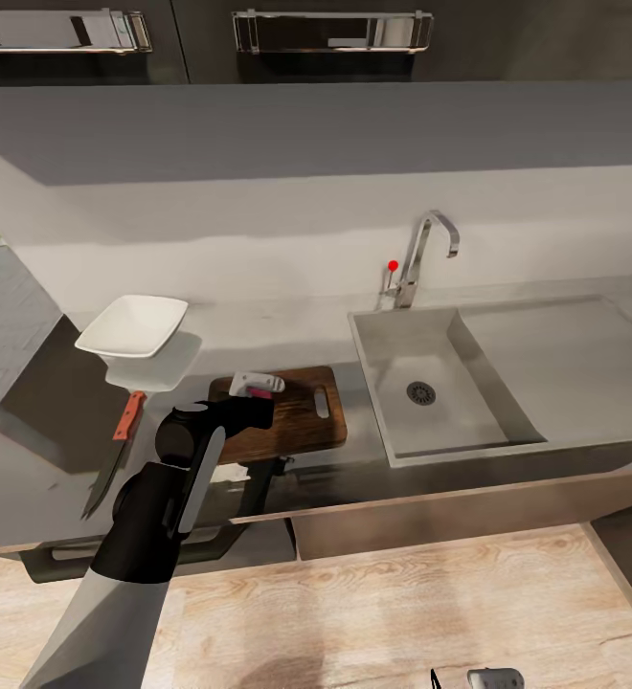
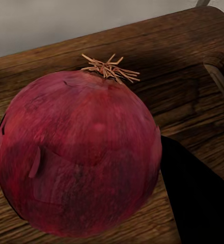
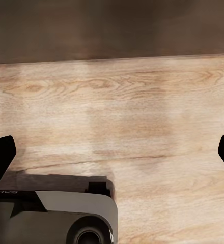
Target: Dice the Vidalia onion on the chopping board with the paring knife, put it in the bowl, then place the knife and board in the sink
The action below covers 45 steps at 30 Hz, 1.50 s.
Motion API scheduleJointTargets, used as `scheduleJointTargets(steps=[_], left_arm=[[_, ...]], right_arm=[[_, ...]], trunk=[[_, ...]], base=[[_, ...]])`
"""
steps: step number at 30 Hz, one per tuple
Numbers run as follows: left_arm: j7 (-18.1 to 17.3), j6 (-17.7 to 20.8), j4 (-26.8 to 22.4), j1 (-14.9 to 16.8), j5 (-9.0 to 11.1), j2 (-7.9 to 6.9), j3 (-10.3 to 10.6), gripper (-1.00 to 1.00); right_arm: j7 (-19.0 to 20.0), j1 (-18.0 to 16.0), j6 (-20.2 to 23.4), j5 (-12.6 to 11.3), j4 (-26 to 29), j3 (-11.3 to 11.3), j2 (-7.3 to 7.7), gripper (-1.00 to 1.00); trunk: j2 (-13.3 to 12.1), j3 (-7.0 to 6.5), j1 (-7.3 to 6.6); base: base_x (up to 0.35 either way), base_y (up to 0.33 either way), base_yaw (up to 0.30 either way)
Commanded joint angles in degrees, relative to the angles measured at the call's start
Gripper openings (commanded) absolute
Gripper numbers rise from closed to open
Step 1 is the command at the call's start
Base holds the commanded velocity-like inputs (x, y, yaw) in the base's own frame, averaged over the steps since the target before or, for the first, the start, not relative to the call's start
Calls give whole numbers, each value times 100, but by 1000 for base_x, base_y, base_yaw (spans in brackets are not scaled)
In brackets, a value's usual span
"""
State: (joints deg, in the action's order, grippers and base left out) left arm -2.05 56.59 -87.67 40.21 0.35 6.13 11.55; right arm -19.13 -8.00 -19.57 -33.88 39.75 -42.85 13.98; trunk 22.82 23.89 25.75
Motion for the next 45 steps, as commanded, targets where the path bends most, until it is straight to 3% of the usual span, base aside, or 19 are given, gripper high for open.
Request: scheduleJointTargets(steps=[1,5,6,45], left_arm=[[-24,27,-4,5,-8,2,-4,-100],[-24,27,-10,5,-11,-5,-4,-100],[-24,27,-11,5,-10,-9,-4,100],[-24,27,-39,-74,-24,-16,-4,100]], right_arm=[[-38,-8,-32,-57,6,-48,9,100],[-38,-8,-32,-57,6,-48,9,100],[-38,-8,-33,-57,6,-48,9,100],[-29,-8,-36,-57,6,-48,9,100]], trunk=[[10,9,3],[10,9,3],[10,9,3],[10,9,3]], base=[[0,0,0],[0,0,0],[0,0,0],[0,0,0]])
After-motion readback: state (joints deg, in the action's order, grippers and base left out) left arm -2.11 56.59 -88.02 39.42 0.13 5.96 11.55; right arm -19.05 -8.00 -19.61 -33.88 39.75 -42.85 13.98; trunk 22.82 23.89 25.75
